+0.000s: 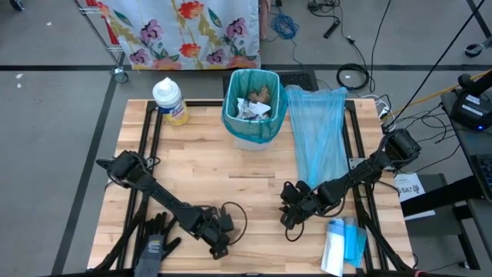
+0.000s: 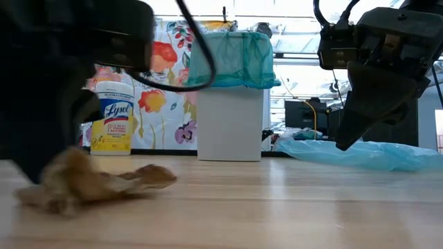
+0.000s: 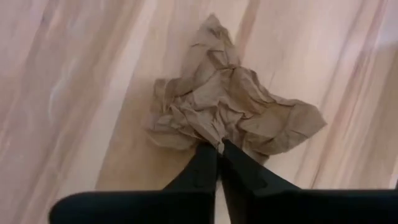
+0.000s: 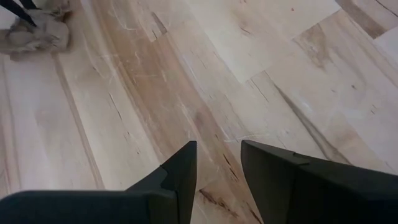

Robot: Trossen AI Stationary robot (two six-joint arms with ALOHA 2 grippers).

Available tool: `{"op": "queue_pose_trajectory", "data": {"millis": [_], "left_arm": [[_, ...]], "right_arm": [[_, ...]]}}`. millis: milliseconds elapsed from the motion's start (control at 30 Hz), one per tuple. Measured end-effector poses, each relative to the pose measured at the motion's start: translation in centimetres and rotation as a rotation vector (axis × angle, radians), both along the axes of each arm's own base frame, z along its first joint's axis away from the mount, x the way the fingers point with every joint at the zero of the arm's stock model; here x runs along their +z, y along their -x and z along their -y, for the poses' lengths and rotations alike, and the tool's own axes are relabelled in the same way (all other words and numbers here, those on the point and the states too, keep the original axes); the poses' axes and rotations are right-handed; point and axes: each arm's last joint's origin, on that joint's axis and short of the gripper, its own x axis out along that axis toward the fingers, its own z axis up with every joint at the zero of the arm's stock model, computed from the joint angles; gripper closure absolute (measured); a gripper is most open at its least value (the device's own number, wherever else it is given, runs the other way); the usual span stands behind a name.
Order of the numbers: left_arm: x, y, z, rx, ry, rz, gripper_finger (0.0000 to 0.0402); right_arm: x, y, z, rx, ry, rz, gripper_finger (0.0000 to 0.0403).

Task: Place trash/remove bag and relplace
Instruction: Put the brown napkin into the trash bin

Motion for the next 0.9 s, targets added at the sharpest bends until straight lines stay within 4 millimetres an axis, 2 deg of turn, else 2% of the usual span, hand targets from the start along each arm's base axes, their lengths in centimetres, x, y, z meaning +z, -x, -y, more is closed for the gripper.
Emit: {"op": "queue_pose_trajectory", "data": {"millis": [200,600,733,833,900], "left_arm": [[2.2,-0.9,-1.3,0.010,-0.006,0.050,0.0397],[9.4,-1.1,-6.2,0.109,-0.026,0.195,0.0400],[11.7,-0.5,-8.3,0.092,-0.092,0.175,0.0400],[13.3,0.6,-10.5,0.090,-0.168,0.107,0.0401],[14.9,0.6,-11.9,0.092,-0.177,0.144,0.0401]], "right_arm": [[0.0,0.0,0.0,0.000,-0.001,0.002,0.0287],[0.0,0.0,0.0,0.010,0.005,0.003,0.0287],[0.0,0.0,0.0,0.016,0.009,0.003,0.0287],[0.0,-0.1,0.1,0.013,0.010,0.002,0.0287],[0.0,-0.1,0.1,0.012,0.010,0.001,0.0287]]}}
